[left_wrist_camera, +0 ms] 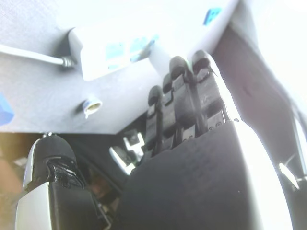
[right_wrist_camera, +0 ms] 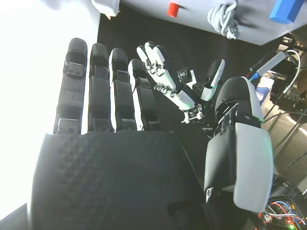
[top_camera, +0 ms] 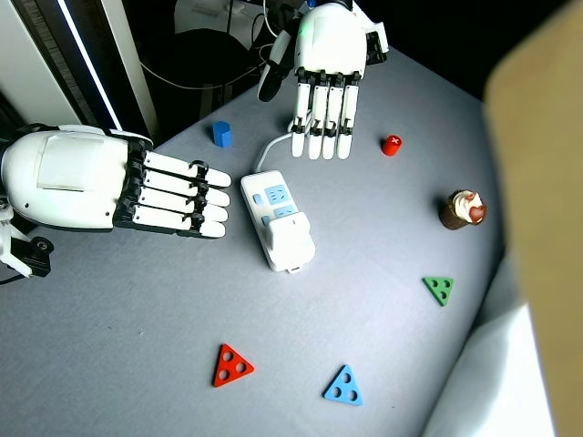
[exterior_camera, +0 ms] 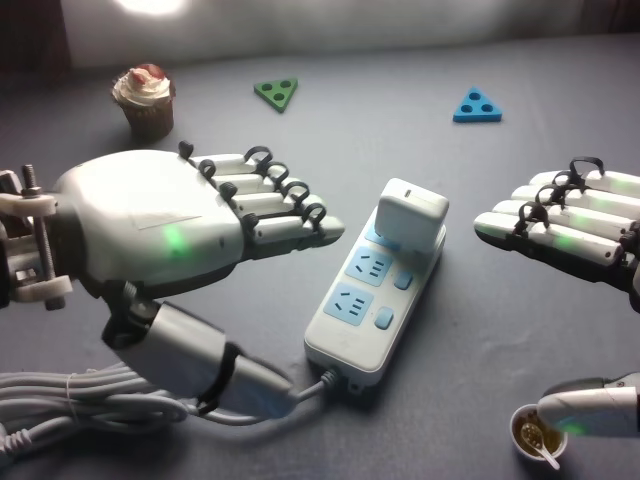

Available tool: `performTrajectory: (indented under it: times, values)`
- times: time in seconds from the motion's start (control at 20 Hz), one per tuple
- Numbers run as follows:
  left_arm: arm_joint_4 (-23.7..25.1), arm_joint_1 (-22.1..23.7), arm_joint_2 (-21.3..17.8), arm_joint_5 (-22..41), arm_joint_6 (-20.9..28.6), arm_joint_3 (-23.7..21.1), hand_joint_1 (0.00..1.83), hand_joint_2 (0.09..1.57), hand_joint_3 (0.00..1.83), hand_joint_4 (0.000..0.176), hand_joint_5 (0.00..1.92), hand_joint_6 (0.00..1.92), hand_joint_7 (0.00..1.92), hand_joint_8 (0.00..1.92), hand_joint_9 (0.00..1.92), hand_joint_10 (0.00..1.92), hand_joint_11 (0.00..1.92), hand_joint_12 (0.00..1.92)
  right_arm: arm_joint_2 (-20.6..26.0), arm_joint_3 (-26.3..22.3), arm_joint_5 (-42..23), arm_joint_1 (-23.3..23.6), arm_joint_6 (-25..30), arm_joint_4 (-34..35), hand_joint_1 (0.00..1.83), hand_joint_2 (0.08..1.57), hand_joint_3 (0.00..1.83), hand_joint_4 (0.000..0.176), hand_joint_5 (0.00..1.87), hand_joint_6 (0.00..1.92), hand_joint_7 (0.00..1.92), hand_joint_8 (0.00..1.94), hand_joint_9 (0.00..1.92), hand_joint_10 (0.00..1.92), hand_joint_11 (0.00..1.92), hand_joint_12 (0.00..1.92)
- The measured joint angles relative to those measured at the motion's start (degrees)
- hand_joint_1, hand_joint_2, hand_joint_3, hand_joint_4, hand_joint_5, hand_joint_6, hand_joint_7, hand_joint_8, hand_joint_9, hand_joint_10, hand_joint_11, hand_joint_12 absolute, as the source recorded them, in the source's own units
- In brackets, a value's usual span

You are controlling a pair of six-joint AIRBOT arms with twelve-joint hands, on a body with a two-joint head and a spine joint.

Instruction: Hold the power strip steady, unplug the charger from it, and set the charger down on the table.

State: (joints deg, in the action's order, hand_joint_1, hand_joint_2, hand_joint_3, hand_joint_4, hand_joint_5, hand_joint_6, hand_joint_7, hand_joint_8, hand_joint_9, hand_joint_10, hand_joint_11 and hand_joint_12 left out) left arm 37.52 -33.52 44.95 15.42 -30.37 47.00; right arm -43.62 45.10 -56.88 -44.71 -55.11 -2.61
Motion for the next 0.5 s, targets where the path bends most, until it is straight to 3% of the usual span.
performTrajectory:
  times: [0.5]
  values:
    - [1.1,0.2,5.9,-2.4,0.0,0.6,0.00,0.92,0.00,0.000,0.03,0.00,0.06,0.00,0.04,0.00,0.02,0.09,-0.2,0.0,-0.5,0.0,-0.2,-0.4,0.00,0.99,0.01,0.000,0.10,0.01,0.16,0.01,0.16,0.01,0.13,0.09]
